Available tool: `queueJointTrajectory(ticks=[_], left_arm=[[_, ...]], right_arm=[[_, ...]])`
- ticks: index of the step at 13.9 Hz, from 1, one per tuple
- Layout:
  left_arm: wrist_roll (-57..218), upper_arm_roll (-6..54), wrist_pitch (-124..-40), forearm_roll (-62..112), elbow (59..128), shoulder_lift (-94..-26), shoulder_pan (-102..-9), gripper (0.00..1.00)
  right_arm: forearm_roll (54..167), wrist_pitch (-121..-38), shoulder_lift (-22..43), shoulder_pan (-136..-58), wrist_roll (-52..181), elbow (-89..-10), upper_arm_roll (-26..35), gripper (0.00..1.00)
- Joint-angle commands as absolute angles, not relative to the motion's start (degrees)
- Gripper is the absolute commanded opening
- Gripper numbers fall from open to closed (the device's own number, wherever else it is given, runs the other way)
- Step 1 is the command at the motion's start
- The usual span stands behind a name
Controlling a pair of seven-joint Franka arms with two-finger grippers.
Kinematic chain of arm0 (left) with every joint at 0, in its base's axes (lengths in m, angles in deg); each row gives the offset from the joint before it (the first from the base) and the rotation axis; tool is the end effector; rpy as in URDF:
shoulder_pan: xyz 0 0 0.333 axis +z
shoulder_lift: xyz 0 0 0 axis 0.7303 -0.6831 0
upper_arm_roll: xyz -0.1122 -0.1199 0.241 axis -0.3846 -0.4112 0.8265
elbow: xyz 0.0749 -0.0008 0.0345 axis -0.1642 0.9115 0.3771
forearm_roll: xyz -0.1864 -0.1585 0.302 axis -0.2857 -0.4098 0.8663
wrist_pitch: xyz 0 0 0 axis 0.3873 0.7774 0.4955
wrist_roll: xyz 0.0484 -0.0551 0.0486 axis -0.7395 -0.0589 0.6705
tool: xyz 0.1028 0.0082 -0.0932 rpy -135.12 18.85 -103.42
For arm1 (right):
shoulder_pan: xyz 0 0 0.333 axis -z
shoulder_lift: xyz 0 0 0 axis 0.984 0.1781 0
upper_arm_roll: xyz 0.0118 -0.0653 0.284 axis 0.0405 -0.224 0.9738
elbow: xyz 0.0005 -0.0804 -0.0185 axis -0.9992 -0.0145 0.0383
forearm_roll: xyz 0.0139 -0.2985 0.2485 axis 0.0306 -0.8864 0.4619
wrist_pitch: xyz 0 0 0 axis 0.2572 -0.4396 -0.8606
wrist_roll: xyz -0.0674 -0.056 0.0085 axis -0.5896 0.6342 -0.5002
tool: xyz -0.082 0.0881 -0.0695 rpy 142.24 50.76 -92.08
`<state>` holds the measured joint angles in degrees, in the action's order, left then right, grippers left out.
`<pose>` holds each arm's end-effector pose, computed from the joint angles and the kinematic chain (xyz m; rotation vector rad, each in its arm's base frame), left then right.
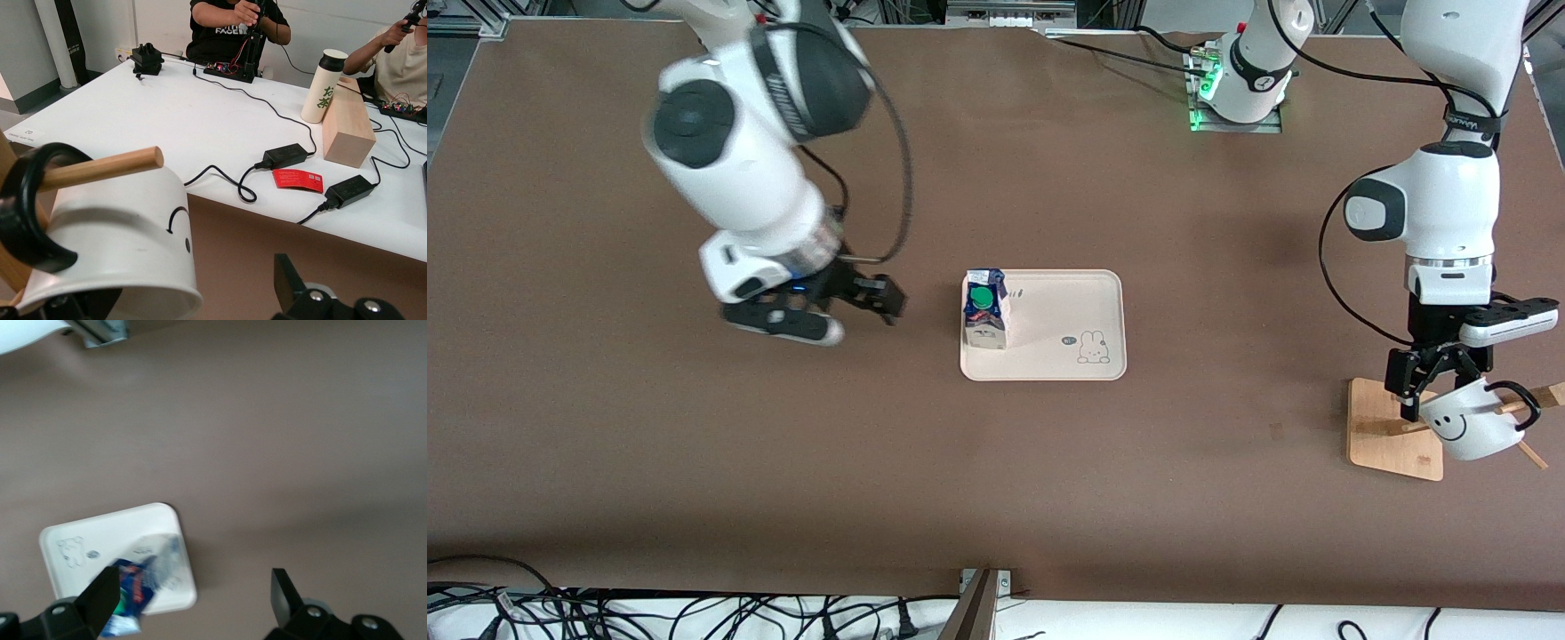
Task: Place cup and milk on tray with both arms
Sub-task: 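Open the right gripper and withdraw it from the carton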
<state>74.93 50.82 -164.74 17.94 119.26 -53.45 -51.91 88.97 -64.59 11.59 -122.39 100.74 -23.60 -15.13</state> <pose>0.6185 0.0720 0.3147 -2.7141 -0.4895 -1.4514 0.6140 0.2844 0.4787 -3.0054 0.3376 -0.0536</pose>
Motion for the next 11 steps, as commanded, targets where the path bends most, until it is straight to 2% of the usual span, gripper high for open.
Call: queueJointTrajectory(ticks=[1,2,7,9,11], left_arm=[[74.18,51.01,-165.28,19.99,116.85,-54.92,-50.87,1.00],[74.09,51.01,-165.28,20.00,116.50,-55.01,-50.61,1.00],[74.18,51.01,-165.28,19.56,115.44,-54.74,-50.60,1.00],[74.18,51.01,-165.28,19.73,114.21,-54.65,-50.60,1.00],[74.18,51.01,-165.37,19.47,113.69,-54.65,-50.60,1.00]], right_arm=[[88.31,-57.05,4.62,-112.21,88.05,-27.14,-11.51,1.00],[86.47,-55.46,2.16,-109.04,84.60,-29.06,-10.37,1.00],[77.93,-57.28,-11.46,-92.25,81.24,-43.56,4.47,1.00],[75.48,-59.92,-13.94,-91.78,79.56,-47.70,4.67,1.00],[74.50,-60.19,-13.95,-91.87,79.47,-48.15,4.67,1.00]])
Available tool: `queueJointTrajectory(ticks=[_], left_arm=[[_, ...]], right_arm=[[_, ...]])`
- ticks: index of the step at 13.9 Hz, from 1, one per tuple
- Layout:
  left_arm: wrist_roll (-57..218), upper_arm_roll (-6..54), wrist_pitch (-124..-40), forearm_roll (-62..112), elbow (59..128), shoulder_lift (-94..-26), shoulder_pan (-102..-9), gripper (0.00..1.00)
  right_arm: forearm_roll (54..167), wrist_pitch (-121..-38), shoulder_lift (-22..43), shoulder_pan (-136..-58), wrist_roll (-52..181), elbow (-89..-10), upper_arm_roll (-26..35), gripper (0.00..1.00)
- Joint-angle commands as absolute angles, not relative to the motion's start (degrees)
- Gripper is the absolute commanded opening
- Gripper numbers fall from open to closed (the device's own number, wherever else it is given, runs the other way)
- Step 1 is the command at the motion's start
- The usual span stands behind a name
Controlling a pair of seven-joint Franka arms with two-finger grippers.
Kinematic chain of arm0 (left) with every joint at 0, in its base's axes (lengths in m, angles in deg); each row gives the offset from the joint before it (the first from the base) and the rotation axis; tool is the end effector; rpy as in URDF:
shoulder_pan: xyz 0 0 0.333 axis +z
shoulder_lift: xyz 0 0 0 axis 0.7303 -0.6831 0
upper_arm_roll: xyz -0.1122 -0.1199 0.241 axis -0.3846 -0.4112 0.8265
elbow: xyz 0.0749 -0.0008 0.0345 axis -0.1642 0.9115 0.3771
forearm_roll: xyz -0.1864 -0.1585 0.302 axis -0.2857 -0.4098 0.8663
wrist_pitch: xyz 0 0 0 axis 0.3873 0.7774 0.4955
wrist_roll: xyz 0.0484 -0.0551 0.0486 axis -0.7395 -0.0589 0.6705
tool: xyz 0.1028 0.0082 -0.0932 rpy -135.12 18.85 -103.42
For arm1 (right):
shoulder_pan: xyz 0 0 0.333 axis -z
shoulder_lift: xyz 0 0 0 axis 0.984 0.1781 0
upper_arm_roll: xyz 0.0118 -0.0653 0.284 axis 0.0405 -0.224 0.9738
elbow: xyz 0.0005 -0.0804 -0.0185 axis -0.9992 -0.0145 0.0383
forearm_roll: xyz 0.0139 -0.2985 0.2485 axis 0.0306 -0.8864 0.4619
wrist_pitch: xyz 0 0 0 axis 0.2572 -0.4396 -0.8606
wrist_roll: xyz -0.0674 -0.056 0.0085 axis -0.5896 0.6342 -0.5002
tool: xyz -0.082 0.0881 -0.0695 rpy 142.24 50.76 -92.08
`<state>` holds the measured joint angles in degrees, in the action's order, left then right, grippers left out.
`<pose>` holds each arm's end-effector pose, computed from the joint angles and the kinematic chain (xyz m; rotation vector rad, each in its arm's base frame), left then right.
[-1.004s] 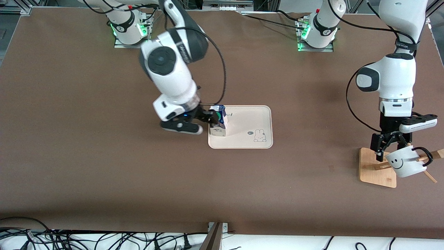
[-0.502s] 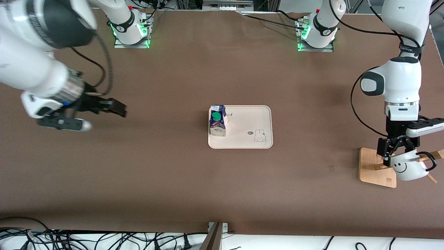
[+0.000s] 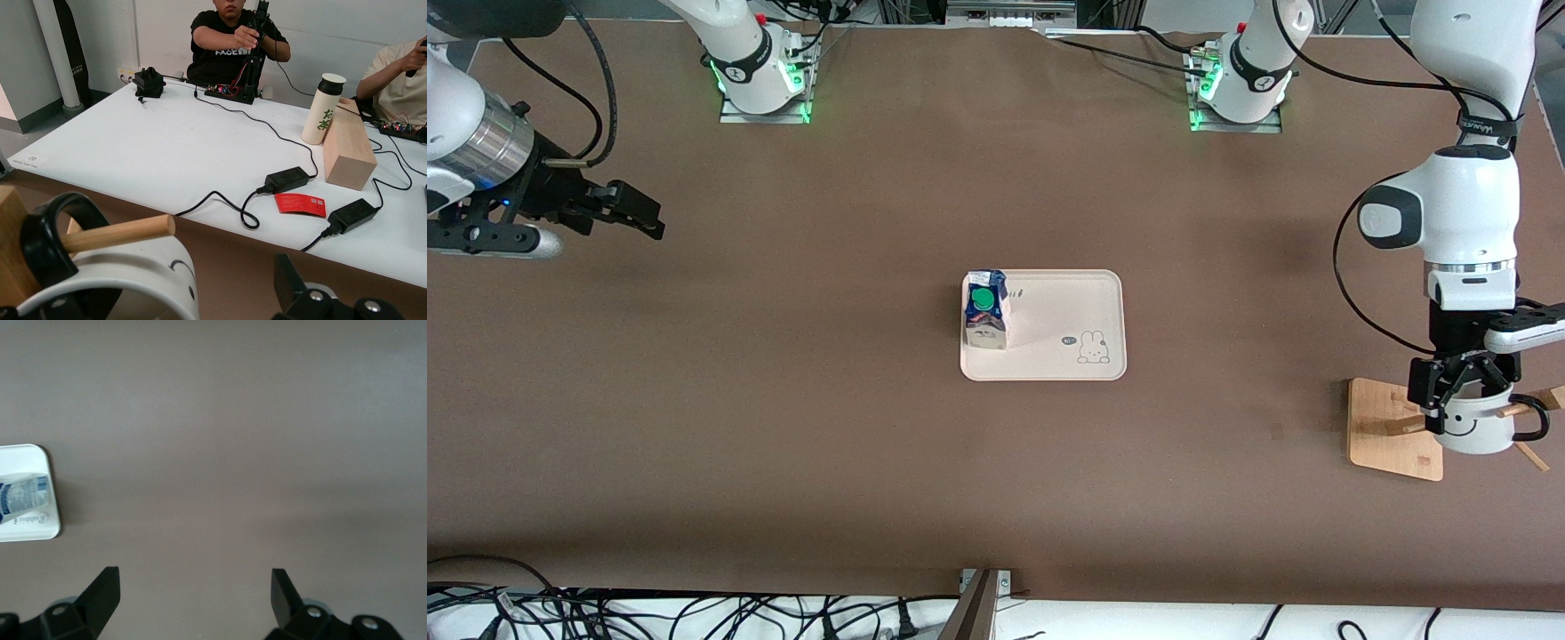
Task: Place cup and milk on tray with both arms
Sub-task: 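Grasp the white mug on the mug tree with the left gripper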
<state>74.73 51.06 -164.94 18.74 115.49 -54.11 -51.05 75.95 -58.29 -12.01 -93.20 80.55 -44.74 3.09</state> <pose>0.6344 0.0818 0.3385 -2.6638 -0.4793 -1.5267 0.5543 0.0729 0.5287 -3.1036 0.1104 0.0443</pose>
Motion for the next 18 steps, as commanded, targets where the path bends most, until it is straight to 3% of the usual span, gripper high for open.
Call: queueJointTrajectory(ticks=[1,3,4,6,8,9,18], left_arm=[[74.27,51.01,-165.28,19.21,113.60,-54.74,-50.60,1.00],[74.53,51.01,-165.28,19.12,113.68,-54.74,-50.60,1.00],[74.70,51.01,-165.37,19.12,113.94,-54.74,-50.60,0.95],[75.14,51.01,-165.28,19.12,114.73,-54.83,-50.60,0.48],[75.67,50.92,-165.28,18.86,116.05,-54.83,-50.60,0.12],[76.02,50.92,-165.28,18.42,116.32,-54.83,-50.60,0.00],[78.40,49.17,-165.28,18.33,119.31,-54.66,-51.31,0.00]], right_arm=[[74.50,-60.19,-13.95,-91.87,79.56,-48.24,4.75,1.00],[73.37,-60.28,-13.95,-91.87,79.56,-47.72,4.84,1.00],[72.83,-60.10,-13.86,-91.87,79.56,-47.37,4.93,1.00],[73.27,-58.88,-13.51,-91.78,79.74,-46.32,4.67,1.00],[72.74,-52.84,-13.60,-91.69,80.26,-44.30,4.49,1.00],[72.65,-52.63,-13.34,-91.52,80.09,-43.94,4.40,1.00],[72.65,-58.08,-12.37,-91.60,80.35,-43.06,2.82,1.00]])
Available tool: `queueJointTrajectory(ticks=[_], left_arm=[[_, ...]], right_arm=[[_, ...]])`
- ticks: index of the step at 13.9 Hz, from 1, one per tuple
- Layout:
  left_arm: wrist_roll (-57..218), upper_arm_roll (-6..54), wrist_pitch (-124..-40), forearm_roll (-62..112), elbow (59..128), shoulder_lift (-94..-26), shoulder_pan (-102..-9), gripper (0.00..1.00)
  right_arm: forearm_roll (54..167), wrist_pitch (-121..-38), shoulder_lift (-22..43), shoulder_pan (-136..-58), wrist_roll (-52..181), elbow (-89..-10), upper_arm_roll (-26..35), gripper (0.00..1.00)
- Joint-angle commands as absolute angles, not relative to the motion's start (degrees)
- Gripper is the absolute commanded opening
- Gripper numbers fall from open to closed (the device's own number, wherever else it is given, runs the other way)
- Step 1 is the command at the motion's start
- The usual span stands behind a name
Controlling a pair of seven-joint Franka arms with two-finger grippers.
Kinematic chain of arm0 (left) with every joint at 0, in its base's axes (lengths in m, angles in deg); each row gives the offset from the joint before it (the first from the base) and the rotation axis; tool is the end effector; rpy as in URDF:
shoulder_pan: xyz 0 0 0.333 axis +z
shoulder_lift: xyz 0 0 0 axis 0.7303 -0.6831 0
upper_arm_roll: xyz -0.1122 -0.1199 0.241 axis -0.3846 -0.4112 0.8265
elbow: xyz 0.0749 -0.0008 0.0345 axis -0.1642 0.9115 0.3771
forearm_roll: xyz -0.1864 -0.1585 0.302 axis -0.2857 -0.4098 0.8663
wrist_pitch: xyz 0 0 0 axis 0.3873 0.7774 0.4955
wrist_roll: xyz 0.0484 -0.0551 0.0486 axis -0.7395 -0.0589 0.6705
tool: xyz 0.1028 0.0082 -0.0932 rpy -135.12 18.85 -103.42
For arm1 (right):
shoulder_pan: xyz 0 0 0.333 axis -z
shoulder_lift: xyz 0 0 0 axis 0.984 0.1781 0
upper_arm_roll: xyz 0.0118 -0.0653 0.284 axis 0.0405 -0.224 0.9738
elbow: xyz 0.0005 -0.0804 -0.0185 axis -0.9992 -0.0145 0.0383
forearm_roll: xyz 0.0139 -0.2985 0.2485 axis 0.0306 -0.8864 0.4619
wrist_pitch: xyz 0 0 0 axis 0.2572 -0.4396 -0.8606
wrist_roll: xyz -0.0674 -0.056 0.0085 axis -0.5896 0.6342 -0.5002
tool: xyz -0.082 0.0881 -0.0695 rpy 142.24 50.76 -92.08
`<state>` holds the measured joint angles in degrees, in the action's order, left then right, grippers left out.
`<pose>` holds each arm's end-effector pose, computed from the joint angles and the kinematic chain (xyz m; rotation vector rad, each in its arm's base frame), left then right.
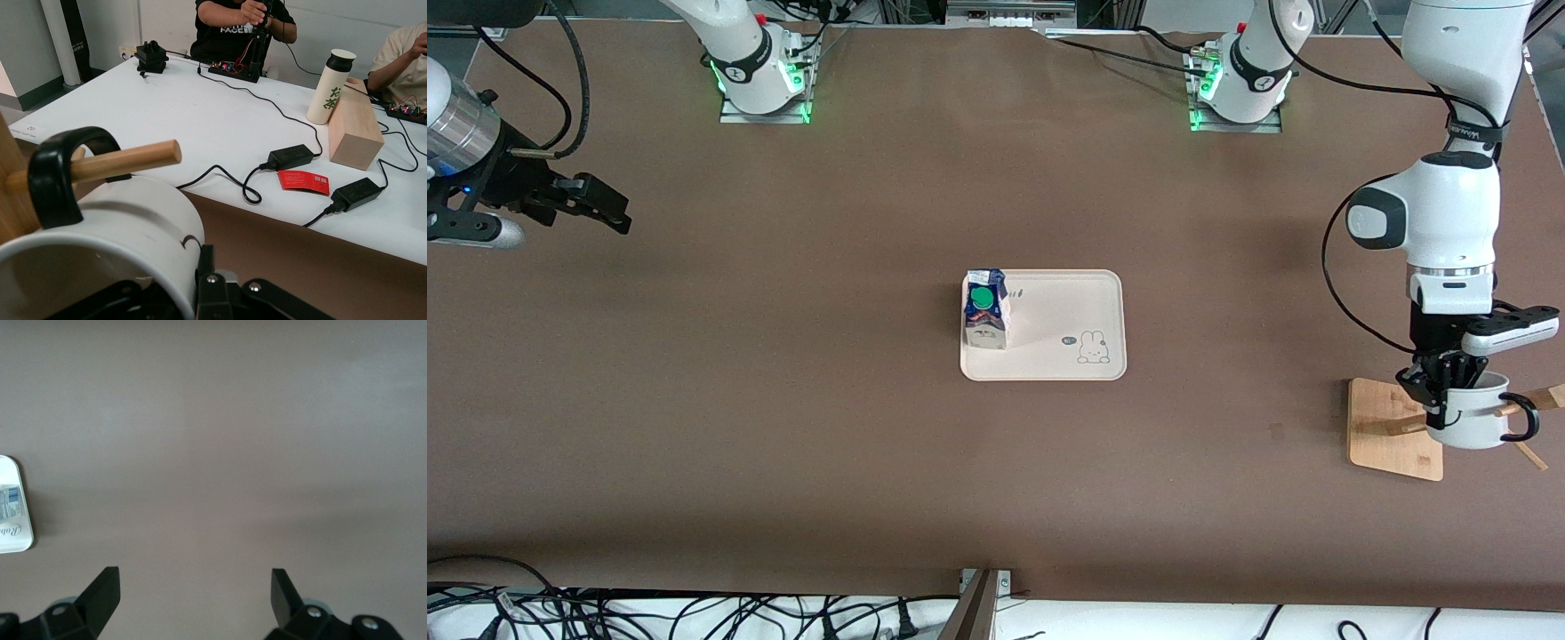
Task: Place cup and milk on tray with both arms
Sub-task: 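Grasp the white mug on the mug tree with the left gripper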
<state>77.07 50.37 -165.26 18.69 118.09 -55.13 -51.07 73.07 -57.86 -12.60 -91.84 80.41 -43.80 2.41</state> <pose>0.6233 0.0749 0.3072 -2.7143 -0.5290 -1.4572 0.5554 0.0461 0.5414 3.1279 -0.1569 -0.0036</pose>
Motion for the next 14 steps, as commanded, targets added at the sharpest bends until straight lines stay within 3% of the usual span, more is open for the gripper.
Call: queueJointTrajectory(ticks=[1,9,12,14], left_arm=[[78.22,49.08,-165.28,18.33,119.22,-54.22,-51.31,0.00],[78.13,45.22,-164.23,18.24,119.31,-49.92,-51.39,0.00],[77.96,44.16,-157.58,18.41,118.52,-47.02,-51.74,0.00],[78.04,42.93,-148.20,18.59,117.56,-44.38,-52.71,0.00]], right_arm=[[72.65,-57.99,-12.37,-91.69,80.35,-43.06,2.82,1.00],[72.74,-58.08,-12.37,-91.87,80.35,-43.06,3.08,1.00],[72.74,-58.08,-12.37,-91.87,80.35,-43.06,3.08,1.00],[72.74,-58.17,-12.37,-91.87,80.35,-42.97,3.08,1.00]])
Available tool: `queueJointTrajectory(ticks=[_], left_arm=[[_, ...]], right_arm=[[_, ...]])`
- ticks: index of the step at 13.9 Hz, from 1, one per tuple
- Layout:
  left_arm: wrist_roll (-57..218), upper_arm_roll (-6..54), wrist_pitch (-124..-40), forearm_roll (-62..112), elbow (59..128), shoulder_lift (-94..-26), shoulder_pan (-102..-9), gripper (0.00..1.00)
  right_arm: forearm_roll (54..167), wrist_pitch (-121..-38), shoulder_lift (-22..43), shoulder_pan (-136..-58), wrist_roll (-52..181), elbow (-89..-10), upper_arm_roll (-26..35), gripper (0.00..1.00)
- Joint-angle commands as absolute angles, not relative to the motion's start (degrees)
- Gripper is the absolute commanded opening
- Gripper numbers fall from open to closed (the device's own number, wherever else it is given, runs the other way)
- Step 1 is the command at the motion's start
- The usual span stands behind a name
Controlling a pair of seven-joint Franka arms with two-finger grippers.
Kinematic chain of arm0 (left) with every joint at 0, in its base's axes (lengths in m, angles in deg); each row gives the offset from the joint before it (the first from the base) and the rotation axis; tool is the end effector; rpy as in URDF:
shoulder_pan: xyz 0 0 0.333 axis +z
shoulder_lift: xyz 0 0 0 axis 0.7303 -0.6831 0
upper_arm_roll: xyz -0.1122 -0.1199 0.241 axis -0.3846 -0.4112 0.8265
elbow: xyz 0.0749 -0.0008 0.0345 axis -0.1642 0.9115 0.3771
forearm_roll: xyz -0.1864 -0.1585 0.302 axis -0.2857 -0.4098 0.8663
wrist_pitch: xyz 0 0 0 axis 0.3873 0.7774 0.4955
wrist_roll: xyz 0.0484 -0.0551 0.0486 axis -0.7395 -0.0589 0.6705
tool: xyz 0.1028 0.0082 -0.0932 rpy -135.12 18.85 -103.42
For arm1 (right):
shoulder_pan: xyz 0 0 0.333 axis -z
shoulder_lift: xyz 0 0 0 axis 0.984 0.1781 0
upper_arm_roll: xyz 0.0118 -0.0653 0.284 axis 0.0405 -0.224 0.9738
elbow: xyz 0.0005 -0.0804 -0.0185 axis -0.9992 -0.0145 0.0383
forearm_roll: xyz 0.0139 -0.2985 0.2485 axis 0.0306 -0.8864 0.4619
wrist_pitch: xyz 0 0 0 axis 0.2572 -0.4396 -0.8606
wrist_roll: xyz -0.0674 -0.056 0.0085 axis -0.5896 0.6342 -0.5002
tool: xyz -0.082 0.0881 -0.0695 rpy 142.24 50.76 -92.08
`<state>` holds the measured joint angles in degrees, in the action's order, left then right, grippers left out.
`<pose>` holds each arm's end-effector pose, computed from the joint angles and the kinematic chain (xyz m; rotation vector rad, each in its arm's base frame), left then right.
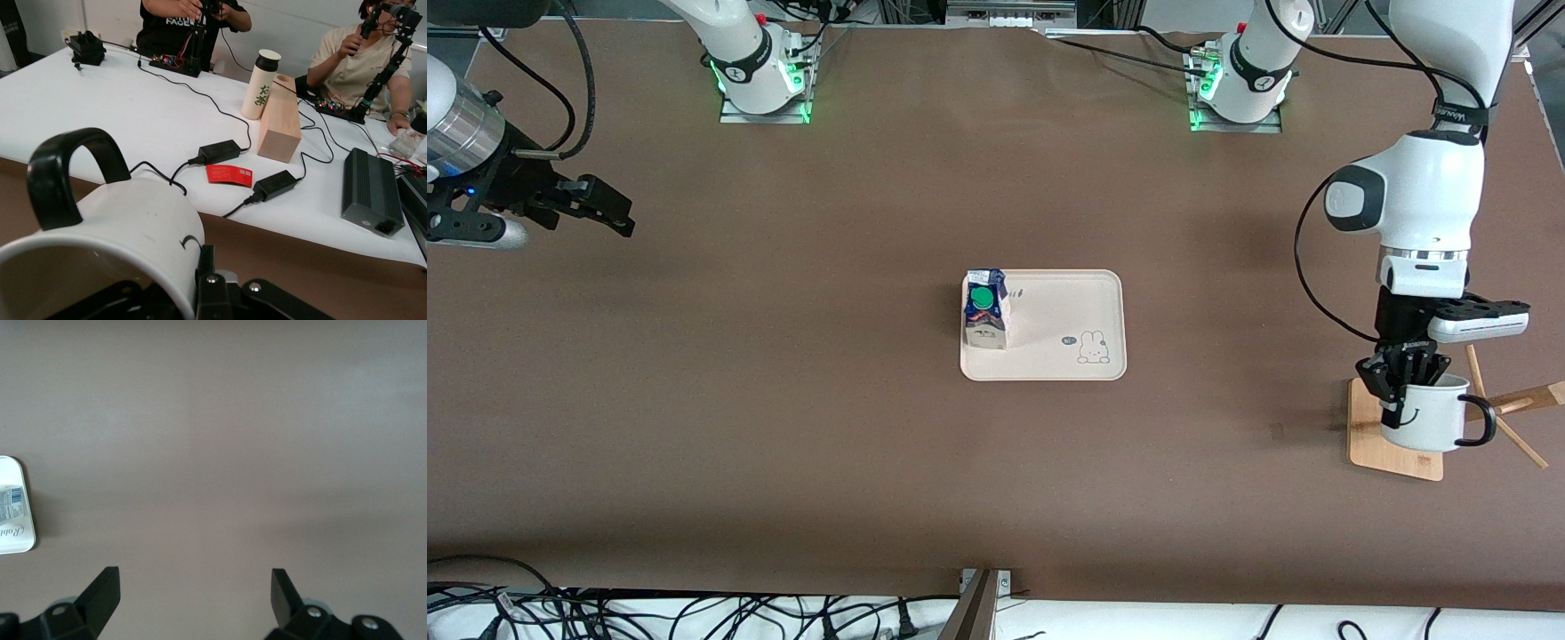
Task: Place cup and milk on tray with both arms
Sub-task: 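Lift the mug off the mug tree with the left gripper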
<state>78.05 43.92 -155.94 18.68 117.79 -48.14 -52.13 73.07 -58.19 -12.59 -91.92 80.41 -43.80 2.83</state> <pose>0.6281 -0.0080 0.3562 2.6770 0.3930 1.3414 0.5558 0.0510 0.5418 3.1294 -0.1433 0.0052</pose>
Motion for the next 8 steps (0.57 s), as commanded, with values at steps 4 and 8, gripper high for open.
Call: queueJointTrajectory(ticks=[4,8], left_arm=[[79.09,40.55,-126.23,18.68,113.87,-41.65,-52.98,0.00],[78.75,40.47,-96.80,19.21,104.12,-41.56,-53.33,0.00]], right_arm=[[72.74,-58.34,-12.37,-91.87,80.35,-42.97,3.08,1.00],[72.74,-58.69,-12.37,-91.87,80.35,-42.97,3.08,1.00]])
